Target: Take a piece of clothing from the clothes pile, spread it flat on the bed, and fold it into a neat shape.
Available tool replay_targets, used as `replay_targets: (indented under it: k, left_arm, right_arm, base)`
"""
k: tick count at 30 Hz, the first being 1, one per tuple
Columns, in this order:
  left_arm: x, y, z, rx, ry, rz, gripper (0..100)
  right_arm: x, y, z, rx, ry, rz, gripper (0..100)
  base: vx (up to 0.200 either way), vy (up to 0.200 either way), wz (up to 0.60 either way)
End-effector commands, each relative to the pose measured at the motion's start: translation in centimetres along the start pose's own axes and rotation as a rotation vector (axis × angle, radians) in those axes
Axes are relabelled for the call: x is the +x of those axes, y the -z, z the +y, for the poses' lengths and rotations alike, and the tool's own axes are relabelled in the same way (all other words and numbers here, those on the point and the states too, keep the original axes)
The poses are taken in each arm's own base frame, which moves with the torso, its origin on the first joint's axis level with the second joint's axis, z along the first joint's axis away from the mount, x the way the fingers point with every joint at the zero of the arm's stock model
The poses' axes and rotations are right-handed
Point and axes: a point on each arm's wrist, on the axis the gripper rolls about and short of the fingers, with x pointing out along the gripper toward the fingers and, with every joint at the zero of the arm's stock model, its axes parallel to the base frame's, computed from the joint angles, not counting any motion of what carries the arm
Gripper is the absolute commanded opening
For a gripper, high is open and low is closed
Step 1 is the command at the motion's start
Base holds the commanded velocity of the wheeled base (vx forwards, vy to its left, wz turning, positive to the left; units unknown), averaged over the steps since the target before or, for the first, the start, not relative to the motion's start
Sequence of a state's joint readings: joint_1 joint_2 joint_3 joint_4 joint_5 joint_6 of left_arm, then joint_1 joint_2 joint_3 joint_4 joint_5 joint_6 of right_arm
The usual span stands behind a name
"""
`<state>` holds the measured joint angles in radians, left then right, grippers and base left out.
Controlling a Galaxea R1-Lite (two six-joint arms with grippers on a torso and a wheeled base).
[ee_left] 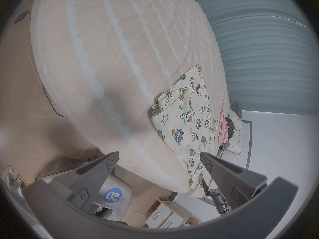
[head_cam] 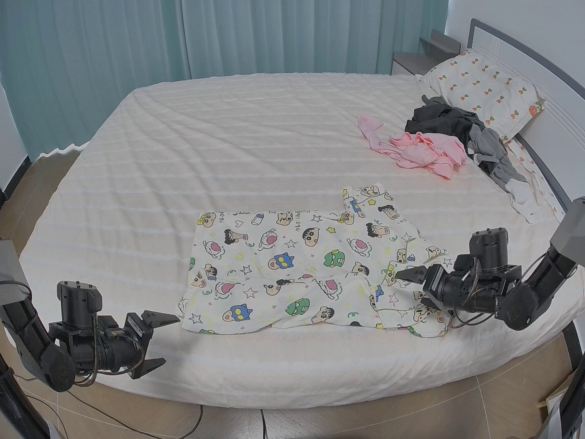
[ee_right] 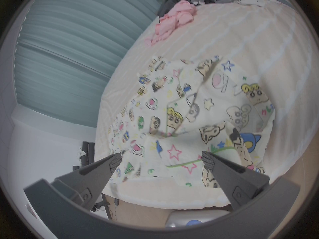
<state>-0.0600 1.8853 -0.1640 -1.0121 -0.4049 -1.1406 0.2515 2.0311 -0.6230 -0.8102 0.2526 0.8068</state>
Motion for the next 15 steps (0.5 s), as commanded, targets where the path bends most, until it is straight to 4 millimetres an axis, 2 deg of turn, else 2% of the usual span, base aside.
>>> replay_targets:
  k: [1, 9, 15]
  left_arm:
    - [0.0, 0.0, 0.0, 0.001, -0.001, 0.002, 100]
    - [-0.1, 0.1, 0.1, 0.001, -0.003, 0.005, 100]
    - [-0.2, 0.2, -0.2, 0.008, 0.010, -0.001, 100]
  right_arm:
    - [1.9, 1.9, -2.7, 0.015, 0.092, 0.085, 100]
    - [0.6, 2.0, -4.8, 0.054, 0.111, 0.056, 100]
    - [-0.5, 2.3, -3.7, 0.026, 0.030, 0.002, 100]
  base:
    - [0.000, 0.000, 0.00]
    - [0.000, 0.000, 0.00]
    - [0.000, 0.000, 0.00]
